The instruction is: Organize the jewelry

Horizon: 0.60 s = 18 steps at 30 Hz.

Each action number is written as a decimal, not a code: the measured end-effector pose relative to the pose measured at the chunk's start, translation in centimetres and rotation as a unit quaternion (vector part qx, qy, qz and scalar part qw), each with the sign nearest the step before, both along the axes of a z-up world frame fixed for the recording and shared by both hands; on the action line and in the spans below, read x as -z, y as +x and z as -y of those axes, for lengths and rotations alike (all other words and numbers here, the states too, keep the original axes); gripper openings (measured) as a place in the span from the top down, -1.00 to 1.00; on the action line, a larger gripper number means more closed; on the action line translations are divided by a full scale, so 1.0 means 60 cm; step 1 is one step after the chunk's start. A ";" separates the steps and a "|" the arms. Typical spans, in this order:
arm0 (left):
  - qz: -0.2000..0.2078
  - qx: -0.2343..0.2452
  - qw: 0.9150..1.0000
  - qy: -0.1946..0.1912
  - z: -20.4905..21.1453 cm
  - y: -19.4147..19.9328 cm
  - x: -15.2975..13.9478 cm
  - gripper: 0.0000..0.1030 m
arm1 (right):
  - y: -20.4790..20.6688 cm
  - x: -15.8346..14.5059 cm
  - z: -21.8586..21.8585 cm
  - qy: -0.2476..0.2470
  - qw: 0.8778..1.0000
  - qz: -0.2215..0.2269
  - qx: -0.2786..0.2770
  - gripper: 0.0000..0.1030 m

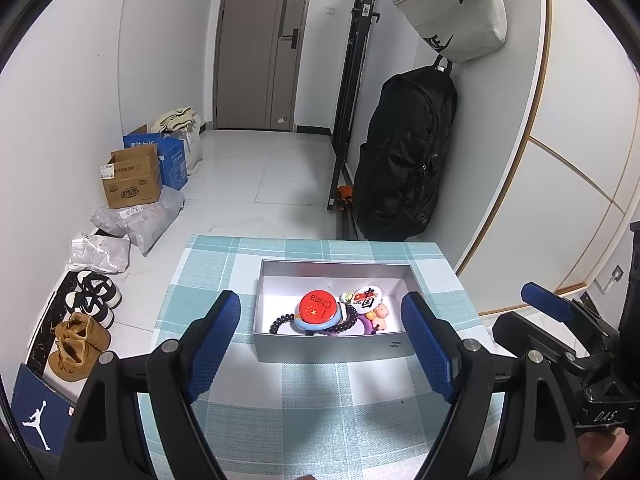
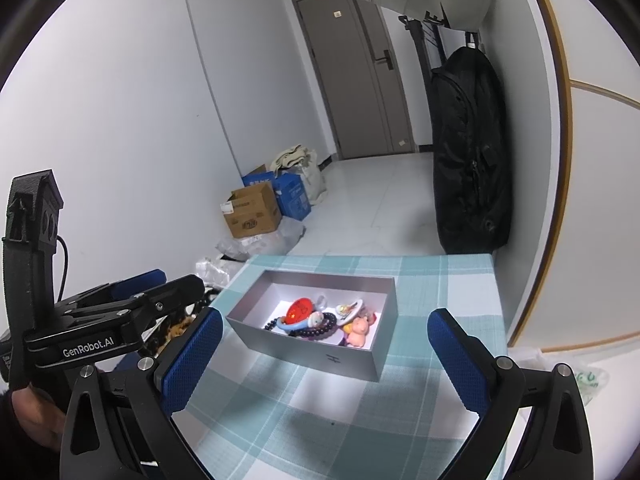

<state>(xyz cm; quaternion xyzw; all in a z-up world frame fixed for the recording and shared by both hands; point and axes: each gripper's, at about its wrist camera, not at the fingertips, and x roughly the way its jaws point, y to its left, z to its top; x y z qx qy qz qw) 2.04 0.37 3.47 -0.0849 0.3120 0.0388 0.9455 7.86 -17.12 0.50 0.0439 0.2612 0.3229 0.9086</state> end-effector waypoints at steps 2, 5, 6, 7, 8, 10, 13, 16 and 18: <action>0.000 -0.002 1.000 0.000 0.000 0.000 0.000 -0.54 | 0.000 0.000 0.000 0.000 1.000 0.000 0.001 -1.00; 0.000 -0.004 1.000 -0.002 -0.002 0.001 0.000 -0.54 | 0.000 0.000 0.000 -0.001 1.000 0.000 0.001 -1.00; 0.000 -0.004 1.000 -0.002 -0.001 0.001 0.000 -0.54 | 0.000 0.000 0.000 -0.001 1.000 -0.001 0.001 -1.00; 0.000 -0.004 1.000 -0.003 -0.002 0.000 0.000 -0.54 | 0.000 0.000 0.000 -0.002 1.000 -0.001 0.001 -1.00; 0.000 -0.004 1.000 -0.003 -0.001 0.000 -0.001 -0.54 | 0.000 0.000 0.000 -0.002 1.000 -0.001 0.000 -1.00; -0.001 -0.003 1.000 -0.002 -0.002 0.000 0.000 -0.54 | -0.001 -0.001 -0.001 -0.003 1.000 -0.001 0.000 -1.00; 0.000 -0.004 1.000 -0.002 -0.002 -0.001 -0.001 -0.54 | -0.001 0.001 -0.002 -0.004 1.000 -0.002 0.000 -1.00; -0.001 -0.004 1.000 -0.002 -0.002 0.000 0.000 -0.54 | 0.000 0.002 -0.003 -0.005 1.000 -0.004 0.000 -1.00; -0.002 -0.003 1.000 -0.004 -0.003 0.000 0.000 -0.54 | 0.001 0.003 -0.003 -0.005 1.000 -0.005 0.001 -1.00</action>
